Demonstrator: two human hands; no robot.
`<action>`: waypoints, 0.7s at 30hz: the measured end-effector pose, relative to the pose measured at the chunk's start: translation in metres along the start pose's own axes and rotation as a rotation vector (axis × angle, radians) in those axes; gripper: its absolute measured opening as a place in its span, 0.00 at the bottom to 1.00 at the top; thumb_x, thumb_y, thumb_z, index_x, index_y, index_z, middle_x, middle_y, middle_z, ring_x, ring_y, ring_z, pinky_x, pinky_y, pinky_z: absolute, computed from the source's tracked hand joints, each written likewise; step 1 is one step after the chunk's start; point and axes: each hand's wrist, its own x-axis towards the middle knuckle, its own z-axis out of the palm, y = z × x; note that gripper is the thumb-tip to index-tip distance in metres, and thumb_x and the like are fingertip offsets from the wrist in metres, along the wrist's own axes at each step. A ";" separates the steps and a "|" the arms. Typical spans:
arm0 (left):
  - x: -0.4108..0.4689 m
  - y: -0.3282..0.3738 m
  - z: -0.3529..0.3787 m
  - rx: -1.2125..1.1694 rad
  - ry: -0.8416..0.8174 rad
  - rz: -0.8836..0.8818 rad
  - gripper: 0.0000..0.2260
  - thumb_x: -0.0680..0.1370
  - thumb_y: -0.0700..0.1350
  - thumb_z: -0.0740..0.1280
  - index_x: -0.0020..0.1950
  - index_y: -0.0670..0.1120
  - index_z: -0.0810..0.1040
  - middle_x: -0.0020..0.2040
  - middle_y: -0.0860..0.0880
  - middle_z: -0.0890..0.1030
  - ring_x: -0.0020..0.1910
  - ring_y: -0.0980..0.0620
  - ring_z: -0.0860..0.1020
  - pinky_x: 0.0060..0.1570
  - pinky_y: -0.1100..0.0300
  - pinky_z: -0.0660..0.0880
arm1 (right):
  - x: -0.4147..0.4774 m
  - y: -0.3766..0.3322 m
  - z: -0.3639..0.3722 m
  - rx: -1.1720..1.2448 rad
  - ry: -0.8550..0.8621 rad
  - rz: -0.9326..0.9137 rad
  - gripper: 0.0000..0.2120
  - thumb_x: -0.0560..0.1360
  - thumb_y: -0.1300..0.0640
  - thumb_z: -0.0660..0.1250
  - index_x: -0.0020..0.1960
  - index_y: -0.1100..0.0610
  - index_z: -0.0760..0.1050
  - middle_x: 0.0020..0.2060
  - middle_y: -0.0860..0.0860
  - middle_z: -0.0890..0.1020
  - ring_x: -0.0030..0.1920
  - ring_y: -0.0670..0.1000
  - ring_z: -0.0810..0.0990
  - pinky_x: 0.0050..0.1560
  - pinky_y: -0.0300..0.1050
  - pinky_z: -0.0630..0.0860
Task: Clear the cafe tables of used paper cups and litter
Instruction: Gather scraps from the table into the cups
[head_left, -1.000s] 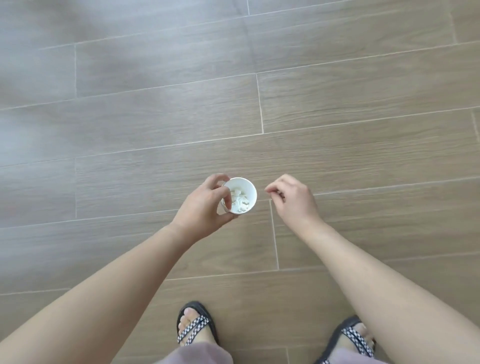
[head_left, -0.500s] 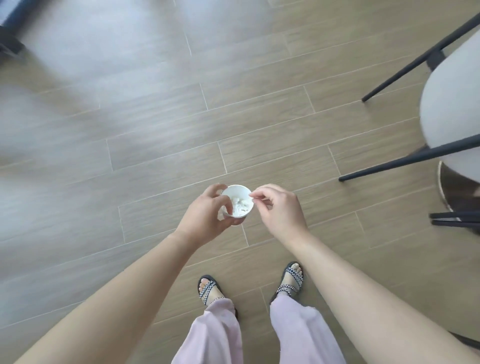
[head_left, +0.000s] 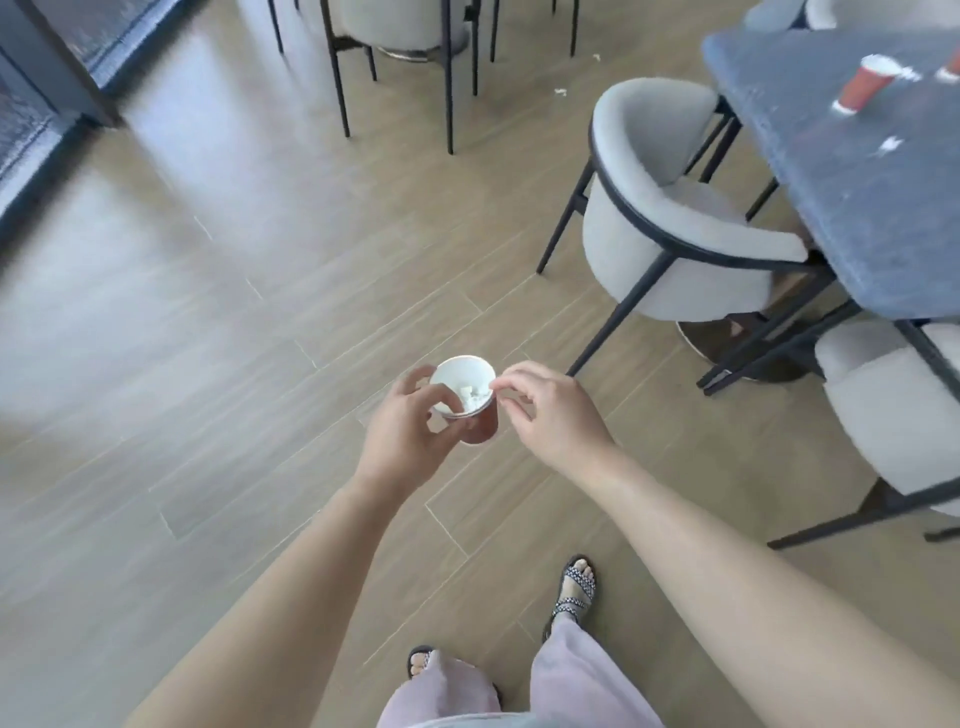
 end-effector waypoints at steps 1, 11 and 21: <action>0.004 0.012 0.002 0.001 -0.025 0.034 0.06 0.68 0.44 0.74 0.42 0.47 0.79 0.63 0.49 0.73 0.51 0.51 0.77 0.51 0.52 0.77 | -0.006 0.002 -0.011 -0.008 0.032 0.022 0.10 0.72 0.64 0.66 0.51 0.56 0.79 0.48 0.48 0.80 0.44 0.45 0.75 0.48 0.33 0.69; 0.035 0.127 0.067 -0.001 -0.225 0.269 0.12 0.65 0.46 0.76 0.41 0.44 0.76 0.58 0.53 0.77 0.53 0.51 0.78 0.48 0.54 0.77 | -0.072 0.064 -0.103 0.017 0.234 0.231 0.07 0.70 0.60 0.71 0.48 0.54 0.79 0.45 0.48 0.79 0.44 0.44 0.75 0.46 0.30 0.66; 0.086 0.220 0.170 0.004 -0.296 0.341 0.13 0.64 0.49 0.75 0.39 0.41 0.78 0.59 0.52 0.77 0.51 0.50 0.78 0.47 0.53 0.78 | -0.084 0.167 -0.197 0.007 0.291 0.313 0.07 0.70 0.59 0.71 0.48 0.53 0.79 0.46 0.47 0.79 0.43 0.42 0.73 0.45 0.29 0.65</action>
